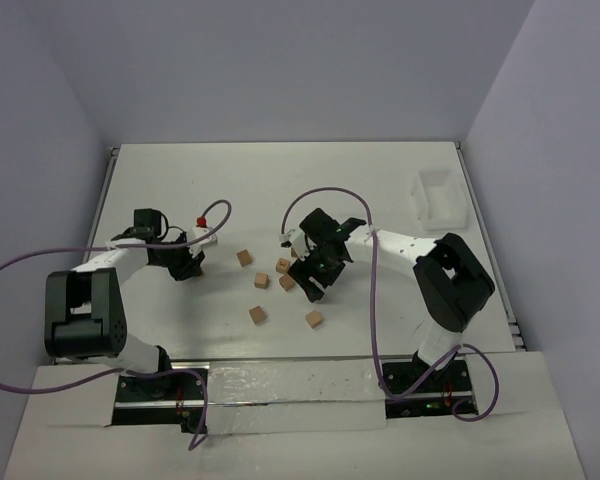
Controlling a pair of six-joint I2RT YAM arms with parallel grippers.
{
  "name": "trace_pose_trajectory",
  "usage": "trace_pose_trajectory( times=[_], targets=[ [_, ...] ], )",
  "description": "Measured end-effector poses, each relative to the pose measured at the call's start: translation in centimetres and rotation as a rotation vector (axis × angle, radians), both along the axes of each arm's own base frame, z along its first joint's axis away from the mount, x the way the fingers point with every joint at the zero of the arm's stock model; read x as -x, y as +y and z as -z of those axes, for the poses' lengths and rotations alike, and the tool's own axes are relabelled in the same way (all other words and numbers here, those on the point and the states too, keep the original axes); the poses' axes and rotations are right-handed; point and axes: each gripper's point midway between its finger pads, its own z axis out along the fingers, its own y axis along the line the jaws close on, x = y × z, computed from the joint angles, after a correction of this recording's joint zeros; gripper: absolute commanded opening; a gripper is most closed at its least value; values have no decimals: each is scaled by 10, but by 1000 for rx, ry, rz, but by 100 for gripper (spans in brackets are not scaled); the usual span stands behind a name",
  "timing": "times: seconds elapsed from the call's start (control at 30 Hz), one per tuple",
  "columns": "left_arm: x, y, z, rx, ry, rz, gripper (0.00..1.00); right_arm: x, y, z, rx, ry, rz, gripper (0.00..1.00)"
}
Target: Build the wood block tower
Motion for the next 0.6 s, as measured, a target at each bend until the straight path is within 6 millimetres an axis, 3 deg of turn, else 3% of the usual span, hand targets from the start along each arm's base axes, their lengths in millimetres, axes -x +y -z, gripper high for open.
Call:
trace_pose_trajectory(
  times=[0.1,0.2,0.37,0.5,0.6],
  targets=[
    [-3,1,-1,-4,-7,8,12,0,0,0,0,1,3,84],
    [-9,-1,-9,8,-10,7,6,0,-1,-3,-4,-1,13,86],
    [-49,-11,-39,61,-73,-28,3,-10,-7,-22,-40,-24,60,88],
    [-84,-36,-63,111,-128,-20,3,-32,-20,-46,-88,-81,132,89],
    [-104,-70,-73,140,-151,30,3,-44,-31,-62,-119,-118,182,89]
  ],
)
